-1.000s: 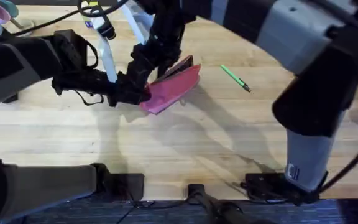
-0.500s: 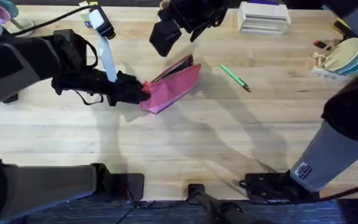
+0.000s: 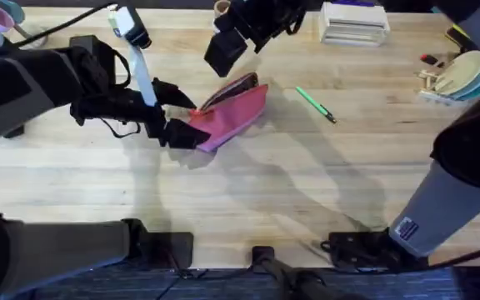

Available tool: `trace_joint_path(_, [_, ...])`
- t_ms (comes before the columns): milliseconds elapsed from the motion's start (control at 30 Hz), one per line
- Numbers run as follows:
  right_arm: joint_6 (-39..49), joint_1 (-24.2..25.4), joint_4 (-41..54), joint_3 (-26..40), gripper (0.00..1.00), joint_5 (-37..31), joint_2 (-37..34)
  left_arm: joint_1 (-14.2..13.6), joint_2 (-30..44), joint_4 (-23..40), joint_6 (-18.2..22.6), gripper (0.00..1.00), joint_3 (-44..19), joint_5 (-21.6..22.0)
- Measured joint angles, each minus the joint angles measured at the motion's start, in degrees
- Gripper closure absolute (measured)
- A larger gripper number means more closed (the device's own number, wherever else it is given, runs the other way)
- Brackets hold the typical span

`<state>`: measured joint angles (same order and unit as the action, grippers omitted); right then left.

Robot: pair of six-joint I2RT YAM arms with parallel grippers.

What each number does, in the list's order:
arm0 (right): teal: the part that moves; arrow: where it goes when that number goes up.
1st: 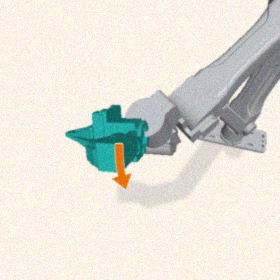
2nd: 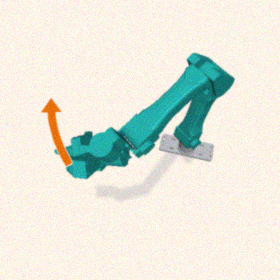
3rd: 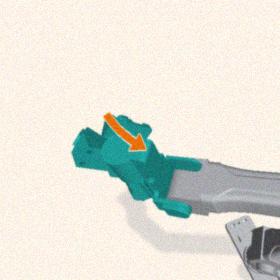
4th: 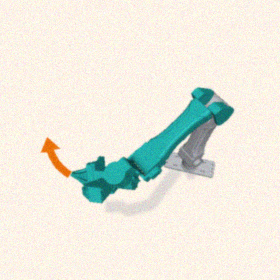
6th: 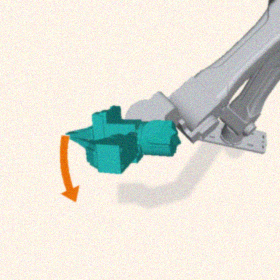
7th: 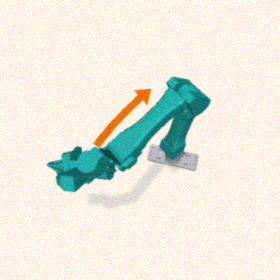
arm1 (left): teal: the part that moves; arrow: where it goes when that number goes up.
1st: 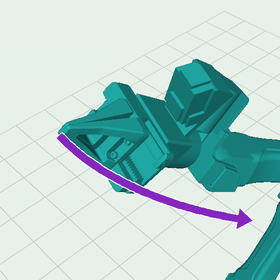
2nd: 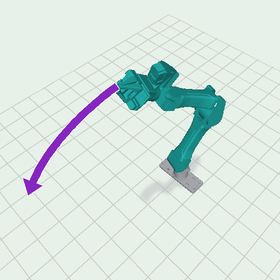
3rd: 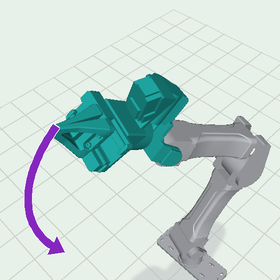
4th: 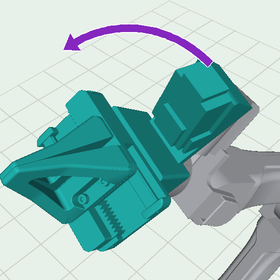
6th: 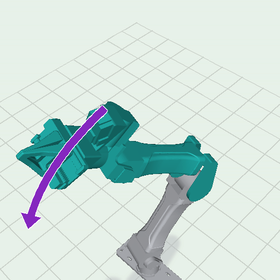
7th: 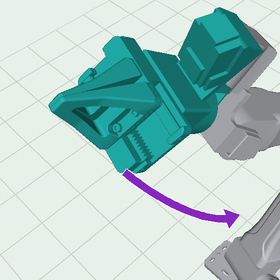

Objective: Unzip the bag, pick up the pens from the table one at a time and place them inside, then zip the bag closed.

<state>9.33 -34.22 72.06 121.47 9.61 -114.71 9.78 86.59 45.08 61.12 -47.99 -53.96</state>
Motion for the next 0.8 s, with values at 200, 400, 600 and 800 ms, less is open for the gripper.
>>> trace_joint_path(200, [5.23, 0.0, 1.28, 0.0, 0.005, 0.0, 0.04, -0.02, 0.0, 5.05, -0.02, 0.005, -3.22, -0.02])
trace_joint_path(400, [14.82, -0.03, 1.07, 0.08, 0.004, -0.24, 2.99, 0.0, -3.52, 16.35, -0.48, 0.005, -14.9, 6.33])
trace_joint_path(600, [22.92, -0.13, 1.02, 0.63, 0.005, -0.31, 3.69, 0.0, -6.49, 24.18, -0.61, 0.005, -21.41, 9.31])
trace_joint_path(800, [29.97, -0.87, 1.01, 0.63, 0.005, -0.66, 3.69, 0.0, -8.26, 26.04, -0.68, 0.006, -24.2, 10.37])
